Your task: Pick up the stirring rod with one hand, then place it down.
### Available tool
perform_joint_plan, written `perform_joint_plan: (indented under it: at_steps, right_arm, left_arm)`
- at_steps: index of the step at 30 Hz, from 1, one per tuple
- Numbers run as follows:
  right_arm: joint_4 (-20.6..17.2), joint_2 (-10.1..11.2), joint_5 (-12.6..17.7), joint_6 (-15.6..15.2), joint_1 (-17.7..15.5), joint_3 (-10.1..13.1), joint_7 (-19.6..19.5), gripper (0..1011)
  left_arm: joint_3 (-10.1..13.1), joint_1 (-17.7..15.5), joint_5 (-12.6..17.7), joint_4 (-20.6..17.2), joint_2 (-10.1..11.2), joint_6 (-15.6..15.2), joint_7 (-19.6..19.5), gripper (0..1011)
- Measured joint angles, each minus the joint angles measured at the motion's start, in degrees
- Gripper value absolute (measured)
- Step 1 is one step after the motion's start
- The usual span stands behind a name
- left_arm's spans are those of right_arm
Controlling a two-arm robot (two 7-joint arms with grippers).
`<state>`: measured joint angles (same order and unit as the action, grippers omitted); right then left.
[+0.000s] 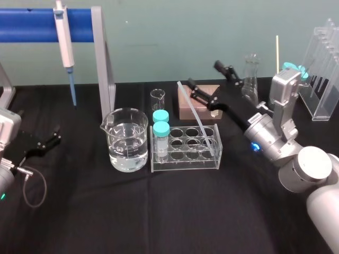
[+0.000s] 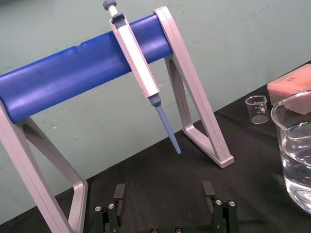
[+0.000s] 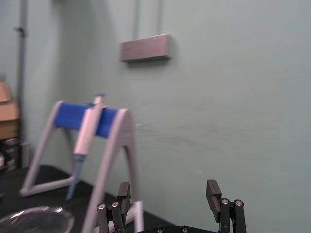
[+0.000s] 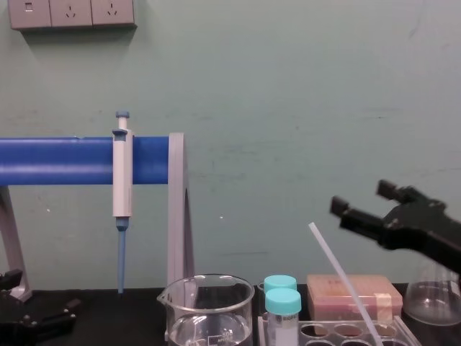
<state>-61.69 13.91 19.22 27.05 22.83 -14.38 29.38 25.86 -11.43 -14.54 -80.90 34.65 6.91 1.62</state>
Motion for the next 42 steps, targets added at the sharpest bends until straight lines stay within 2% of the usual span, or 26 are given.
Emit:
perform_joint_plan:
  at_steps: [5, 8, 9, 10, 11, 15, 19, 42]
  right_arm:
    - [-7.9, 0.0, -2.4, -5.4, -4.9, 2.8, -8.2, 1002]
    - [-10.3, -0.1, -3.0, -7.9, -6.6, 3.8, -10.7, 1002]
    - [-11.8, -0.2, -3.1, -9.9, -7.7, 4.6, -12.2, 1002]
    - [-11.8, -0.2, -3.1, -9.9, -7.7, 4.6, -12.2, 1002]
    - [-13.4, -0.3, -3.2, -12.9, -9.0, 5.5, -13.9, 1002]
    - [-15.2, -0.5, -3.2, -16.9, -10.7, 6.7, -15.4, 1002]
    - [-16.2, -0.5, -3.4, -19.2, -11.9, 7.4, -15.9, 1002]
    - [-16.7, -0.5, -4.0, -19.9, -12.3, 7.6, -16.0, 1002]
  left_arm:
    - [0.0, 0.0, 0.0, 0.0, 0.0, 0.0, 0.0, 1000]
    - [0.0, 0.0, 0.0, 0.0, 0.0, 0.0, 0.0, 1000]
    - [0.0, 0.0, 0.0, 0.0, 0.0, 0.0, 0.0, 1000]
    - [0.0, 0.0, 0.0, 0.0, 0.0, 0.0, 0.0, 1000]
    - [0.0, 0.0, 0.0, 0.0, 0.0, 0.0, 0.0, 1000]
    - [0.0, 0.0, 0.0, 0.0, 0.0, 0.0, 0.0, 1000]
    - [0.0, 0.0, 0.0, 0.0, 0.0, 0.0, 0.0, 1000]
    - [0.0, 0.0, 0.0, 0.0, 0.0, 0.0, 0.0, 1000]
